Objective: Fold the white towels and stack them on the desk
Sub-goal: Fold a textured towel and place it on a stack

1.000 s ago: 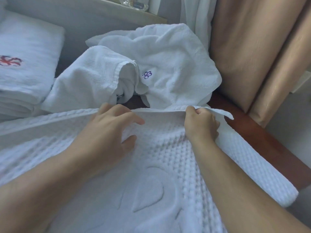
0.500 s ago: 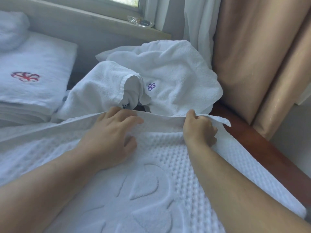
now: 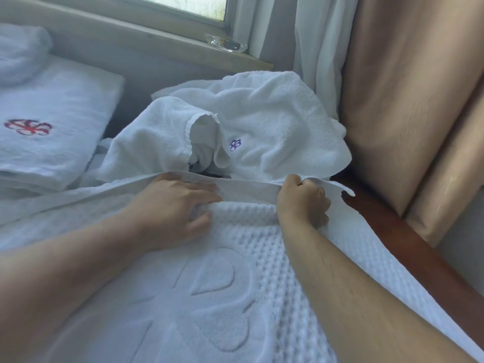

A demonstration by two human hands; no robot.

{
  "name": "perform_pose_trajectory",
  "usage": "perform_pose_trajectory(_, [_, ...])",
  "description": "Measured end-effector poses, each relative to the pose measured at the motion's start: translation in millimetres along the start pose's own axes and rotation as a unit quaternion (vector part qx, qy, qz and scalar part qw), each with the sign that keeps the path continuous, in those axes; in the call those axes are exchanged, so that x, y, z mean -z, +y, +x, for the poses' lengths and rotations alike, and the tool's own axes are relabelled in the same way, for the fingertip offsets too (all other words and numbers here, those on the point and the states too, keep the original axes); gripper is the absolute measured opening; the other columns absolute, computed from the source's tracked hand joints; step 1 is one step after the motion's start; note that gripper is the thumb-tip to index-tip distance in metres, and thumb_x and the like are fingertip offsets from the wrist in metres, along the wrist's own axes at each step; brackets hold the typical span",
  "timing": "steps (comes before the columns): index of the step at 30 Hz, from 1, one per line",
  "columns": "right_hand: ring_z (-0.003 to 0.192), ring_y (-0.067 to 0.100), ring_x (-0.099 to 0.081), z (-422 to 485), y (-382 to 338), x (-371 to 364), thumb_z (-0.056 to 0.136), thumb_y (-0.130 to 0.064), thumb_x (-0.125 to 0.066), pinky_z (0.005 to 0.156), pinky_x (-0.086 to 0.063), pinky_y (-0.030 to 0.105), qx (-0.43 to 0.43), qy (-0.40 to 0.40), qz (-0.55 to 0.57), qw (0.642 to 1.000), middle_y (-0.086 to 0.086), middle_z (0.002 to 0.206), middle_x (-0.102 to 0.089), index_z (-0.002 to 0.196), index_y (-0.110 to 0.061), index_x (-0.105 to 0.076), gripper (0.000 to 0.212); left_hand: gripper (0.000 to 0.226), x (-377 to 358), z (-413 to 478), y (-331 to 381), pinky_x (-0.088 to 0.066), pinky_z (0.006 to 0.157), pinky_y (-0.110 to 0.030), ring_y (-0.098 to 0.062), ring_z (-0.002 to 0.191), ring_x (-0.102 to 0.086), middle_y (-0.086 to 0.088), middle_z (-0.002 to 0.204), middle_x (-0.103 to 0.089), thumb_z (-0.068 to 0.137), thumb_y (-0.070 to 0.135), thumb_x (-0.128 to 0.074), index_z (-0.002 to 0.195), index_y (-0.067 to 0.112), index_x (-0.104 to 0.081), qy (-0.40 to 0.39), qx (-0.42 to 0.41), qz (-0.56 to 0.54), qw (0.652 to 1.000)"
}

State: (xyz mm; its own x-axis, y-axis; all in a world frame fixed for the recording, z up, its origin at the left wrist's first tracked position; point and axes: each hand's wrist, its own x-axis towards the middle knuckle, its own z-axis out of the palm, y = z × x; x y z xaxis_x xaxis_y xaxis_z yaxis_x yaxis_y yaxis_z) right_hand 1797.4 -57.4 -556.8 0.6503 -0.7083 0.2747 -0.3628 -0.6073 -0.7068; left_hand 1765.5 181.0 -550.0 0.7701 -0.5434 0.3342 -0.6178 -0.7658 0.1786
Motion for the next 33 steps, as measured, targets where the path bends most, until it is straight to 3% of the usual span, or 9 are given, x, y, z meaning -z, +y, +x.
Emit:
perform_pose_trajectory(3, [0.097,0.025,-0.04,9.7,-5.3,-6.8,0.098,-0.034,-0.032,0.084,-0.029,0.046,0.009,0.003,0.026,1.0,0.002,0.094,-0.053,0.069,-0.02,-0.05,0.037,0.048,-5.8,10.1,-4.5,-0.048,0.102,-0.034,-0.013,0.113,-0.067,0.012,0.123,-0.07,0.082,0.045,-0.045,0.117,0.03,-0.073,0.006,-0.003,0.014,1.0])
perform_pose_trajectory(8, [0.099,0.027,-0.05,9.3,-8.6,12.3,0.101,-0.034,-0.036,0.087,-0.041,0.041,0.003,-0.092,0.046,0.995,0.004,0.095,-0.058,0.083,-0.015,-0.057,0.033,0.048,-1.8,4.6,3.3,-0.024,0.116,-0.035,-0.005,0.142,-0.037,0.017,0.154,-0.044,0.102,0.048,-0.026,0.143,0.039,-0.048,-0.049,0.049,0.081,0.994])
perform_pose_trajectory(10, [0.084,0.023,-0.058,11.9,-5.2,34.6,0.1,-0.031,-0.045,0.067,-0.041,0.031,0.0,-0.135,0.107,0.985,0.001,0.082,-0.058,0.077,-0.014,-0.056,0.031,0.046,1.0,-1.4,12.8,-0.02,0.118,-0.043,-0.012,0.147,-0.028,0.01,0.159,-0.034,0.104,0.044,-0.026,0.149,0.036,-0.036,-0.088,0.097,0.097,0.987])
perform_pose_trajectory(17, [0.051,0.006,-0.05,-26.4,49.3,64.2,0.099,-0.037,-0.053,0.052,-0.04,0.013,0.017,-0.02,0.22,0.975,-0.01,0.051,-0.053,0.065,-0.008,-0.055,0.045,0.048,-10.0,-50.3,41.6,-0.017,0.117,-0.04,-0.016,0.147,-0.02,0.011,0.16,-0.03,0.103,0.042,-0.028,0.151,0.04,-0.033,-0.065,0.172,-0.004,0.983])
perform_pose_trajectory(20, [0.055,0.013,-0.054,-24.7,47.6,69.5,0.089,-0.039,-0.055,0.056,-0.044,0.03,-0.05,-0.043,0.35,0.934,-0.012,0.054,-0.059,0.074,-0.017,-0.064,0.029,0.061,-6.7,-56.9,43.9,-0.011,0.119,-0.041,-0.015,0.15,-0.013,0.008,0.164,-0.025,0.099,0.06,-0.025,0.157,0.04,-0.022,-0.107,0.162,-0.01,0.981])
perform_pose_trajectory(25, [0.05,0.014,-0.056,-12.2,53.6,66.9,0.09,-0.033,-0.051,0.048,-0.041,0.024,-0.138,-0.029,0.491,0.86,-0.002,0.061,-0.063,0.105,-0.012,-0.06,0.028,0.04,11.1,-56.8,54.1,-0.039,0.092,-0.039,-0.024,0.111,-0.054,0.008,0.115,-0.065,0.084,0.033,-0.072,0.123,0.034,-0.065,0.103,-0.021,-0.003,0.994])
perform_pose_trajectory(28, [0.053,0.016,-0.056,-8.6,54.7,65.9,0.091,-0.029,-0.049,0.048,-0.044,0.024,-0.144,-0.02,0.502,0.852,0.004,0.077,-0.063,0.106,-0.012,-0.059,0.025,0.07,12.8,-49.8,60.2,-0.032,0.098,-0.042,-0.028,0.118,-0.044,-0.001,0.128,-0.056,0.072,0.032,-0.079,0.137,0.027,-0.054,0.22,-0.014,0.047,0.974])
perform_pose_trajectory(31, [0.06,0.019,-0.057,-11.8,53.8,67.2,0.087,-0.026,-0.05,0.051,-0.044,0.027,-0.125,-0.031,0.5,0.857,0.007,0.086,-0.063,0.095,-0.011,-0.059,0.019,0.097,9.7,-50.0,58.0,-0.014,0.12,-0.053,-0.031,0.138,-0.036,-0.007,0.145,-0.045,0.078,0.045,-0.073,0.157,0.022,-0.021,0.132,0.121,0.062,0.982])
perform_pose_trajectory(33, [0.057,0.018,-0.057,-13.7,54.6,69.9,0.083,-0.025,-0.053,0.053,-0.044,0.029,-0.119,-0.054,0.487,0.864,0.003,0.071,-0.064,0.094,-0.008,-0.061,0.022,0.091,7.7,-50.5,51.2,-0.007,0.121,-0.058,-0.027,0.134,-0.042,-0.002,0.136,-0.053,0.086,0.06,-0.059,0.156,0.024,-0.014,0.022,0.189,0.073,0.979])
